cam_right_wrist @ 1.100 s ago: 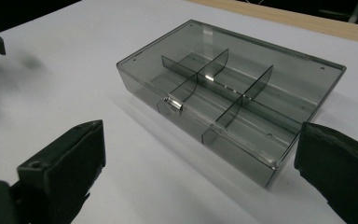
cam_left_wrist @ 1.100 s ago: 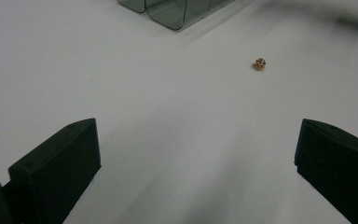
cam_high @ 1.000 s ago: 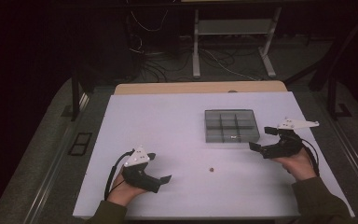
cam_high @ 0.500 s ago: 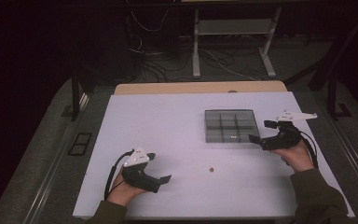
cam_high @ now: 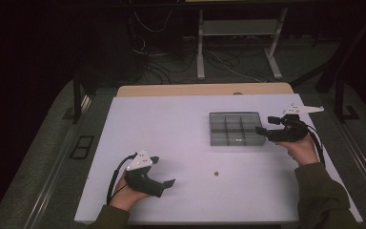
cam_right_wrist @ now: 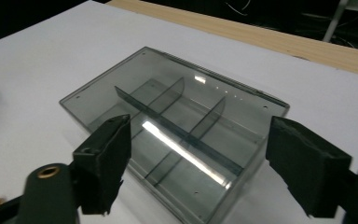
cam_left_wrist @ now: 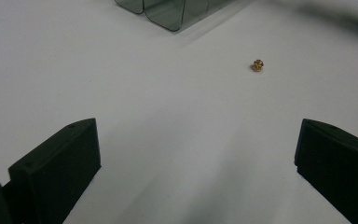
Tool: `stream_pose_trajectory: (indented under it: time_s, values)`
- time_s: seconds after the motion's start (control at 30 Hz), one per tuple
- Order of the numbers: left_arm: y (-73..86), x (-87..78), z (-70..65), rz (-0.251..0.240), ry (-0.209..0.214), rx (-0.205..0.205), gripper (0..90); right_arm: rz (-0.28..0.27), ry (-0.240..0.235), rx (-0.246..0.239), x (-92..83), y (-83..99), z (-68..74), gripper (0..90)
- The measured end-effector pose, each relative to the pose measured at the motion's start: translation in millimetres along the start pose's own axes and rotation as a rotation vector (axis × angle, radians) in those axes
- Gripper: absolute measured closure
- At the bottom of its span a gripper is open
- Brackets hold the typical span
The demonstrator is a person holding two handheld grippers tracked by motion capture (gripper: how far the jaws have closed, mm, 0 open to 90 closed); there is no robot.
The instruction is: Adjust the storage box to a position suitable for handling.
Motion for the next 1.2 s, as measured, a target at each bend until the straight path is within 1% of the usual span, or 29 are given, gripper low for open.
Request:
stream_pose_trajectory:
  time_s: [0.1, 0.13, 0.17, 0.2, 0.33, 0.5, 0.53, 0.63, 0.67, 0.7, 0.73, 0.9, 0.97, 1.0, 1.03, 1.17, 1.2]
  values:
    - [-0.2, 0.0, 0.4, -0.002, 0.000, -0.002, 0.0, 0.018, 0.018, 0.000, 2.0, 0.4, -6.7, 30.2]
    - [-0.2, 0.0, 0.4, -0.002, 0.000, -0.002, 0.0, 0.023, 0.031, 0.007, 2.7, 0.7, -9.4, 31.8]
    - [-0.1, 0.1, 0.5, -0.001, 0.000, -0.003, 0.0, 0.026, 0.027, 0.015, 3.3, 0.8, -10.7, 33.9]
    - [-0.2, -0.1, 0.3, -0.002, 0.000, -0.002, 0.0, 0.022, 0.030, 0.011, 4.3, 0.2, -13.6, 36.2]
    - [-0.7, -0.6, 0.7, -0.006, 0.001, -0.005, 0.0, 0.034, 0.041, 0.028, 7.8, 0.7, -19.8, 43.7]
    - [-0.5, -0.4, 0.8, -0.004, 0.000, -0.004, 0.0, 0.060, 0.064, 0.020, 13.8, 2.9, -27.7, 53.0]
    - [-0.5, -0.5, 0.7, -0.005, 0.000, -0.004, 0.0, 0.059, 0.065, 0.025, 14.5, 3.0, -29.3, 55.3]
    - [-0.3, -0.6, 1.1, -0.003, -0.001, -0.004, 0.0, 0.054, 0.080, 0.018, 16.4, 2.5, -34.5, 63.2]
    - [-0.3, -0.6, 1.1, -0.003, -0.001, -0.004, 0.0, 0.054, 0.080, 0.018, 16.4, 2.5, -34.5, 63.2]
    - [-0.4, -0.5, 0.7, -0.005, 0.000, -0.007, 0.0, 0.056, 0.081, 0.027, 16.9, 2.8, -36.3, 68.2]
    - [-0.4, -0.5, 0.7, -0.005, 0.000, -0.006, 0.0, 0.056, 0.089, 0.026, 17.0, 2.8, -37.9, 71.3]
    - [-0.2, -0.2, 0.3, -0.003, 0.002, -0.004, 0.0, 0.060, 0.100, 0.028, 19.2, 4.2, -42.8, 82.3]
    - [-0.3, -0.1, 0.2, -0.003, 0.003, -0.004, 0.0, 0.069, 0.103, 0.022, 20.9, 6.0, -43.8, 85.9]
    - [-0.3, 0.0, 0.2, -0.003, 0.004, -0.003, 0.0, 0.069, 0.103, 0.022, 20.9, 6.0, -43.8, 85.9]
    - [-0.2, 0.2, 0.1, -0.003, 0.003, -0.003, 0.0, 0.089, 0.112, 0.027, 22.2, 9.3, -45.3, 89.2]
    - [-0.2, 0.0, -0.4, -0.003, 0.004, -0.002, 0.0, 0.108, 0.129, 0.042, 22.9, 15.1, -51.1, 89.2]
    - [-0.2, 0.0, -0.5, -0.003, 0.004, -0.002, 0.0, 0.113, 0.127, 0.043, 23.2, 16.6, -51.8, 89.2]
Point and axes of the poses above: each handheld gripper's, and its own axes: x roughly forward along the jaws, y roughly out of its underside, z roughly to its left, the point moved 10 cm from there along x, roughly forward along the jaws, and after that the axes turned 4 degrees about x, right-handed, at the moved point
